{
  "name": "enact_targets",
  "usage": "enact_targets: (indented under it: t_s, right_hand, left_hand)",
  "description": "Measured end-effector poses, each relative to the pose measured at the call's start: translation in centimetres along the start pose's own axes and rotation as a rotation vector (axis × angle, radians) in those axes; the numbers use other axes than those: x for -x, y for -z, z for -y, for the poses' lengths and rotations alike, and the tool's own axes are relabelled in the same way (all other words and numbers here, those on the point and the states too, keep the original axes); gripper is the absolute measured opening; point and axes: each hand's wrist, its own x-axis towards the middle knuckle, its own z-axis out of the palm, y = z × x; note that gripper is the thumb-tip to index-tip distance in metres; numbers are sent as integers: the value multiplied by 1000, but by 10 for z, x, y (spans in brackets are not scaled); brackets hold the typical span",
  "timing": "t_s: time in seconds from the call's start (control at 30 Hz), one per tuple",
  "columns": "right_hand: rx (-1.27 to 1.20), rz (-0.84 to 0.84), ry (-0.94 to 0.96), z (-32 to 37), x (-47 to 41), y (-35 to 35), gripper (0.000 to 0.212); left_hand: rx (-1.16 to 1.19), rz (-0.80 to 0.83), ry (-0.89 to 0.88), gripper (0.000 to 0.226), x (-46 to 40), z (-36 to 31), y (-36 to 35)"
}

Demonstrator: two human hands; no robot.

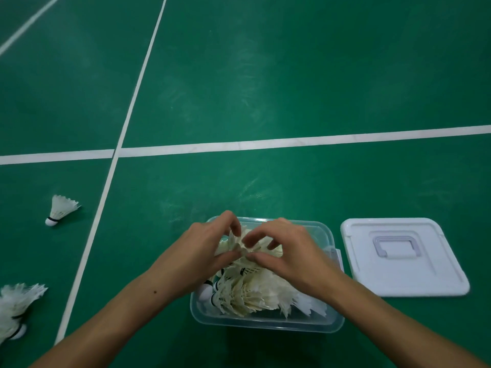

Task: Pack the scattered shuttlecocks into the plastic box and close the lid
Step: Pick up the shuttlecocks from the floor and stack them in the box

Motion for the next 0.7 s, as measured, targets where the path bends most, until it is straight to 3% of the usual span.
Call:
enact_targets:
  t_s: [0.1,0.23,0.37,0.7]
  right_hand:
    - [24,-27,19,-2,-1,-7,8]
    - [-21,-158,-38,-8,9,1,7]
    - [-97,-187,-80,-9,20,2,6]
    - [-253,-462,-315,-37,53,37,12]
  left_hand:
    - [39,-14,12,45,0,2,-1]
    - [71,-35,13,62,-2,4,-3]
    - [88,-40,28,75,-6,0,-13]
    - [-37,-55,-42,55,-13,2,-24]
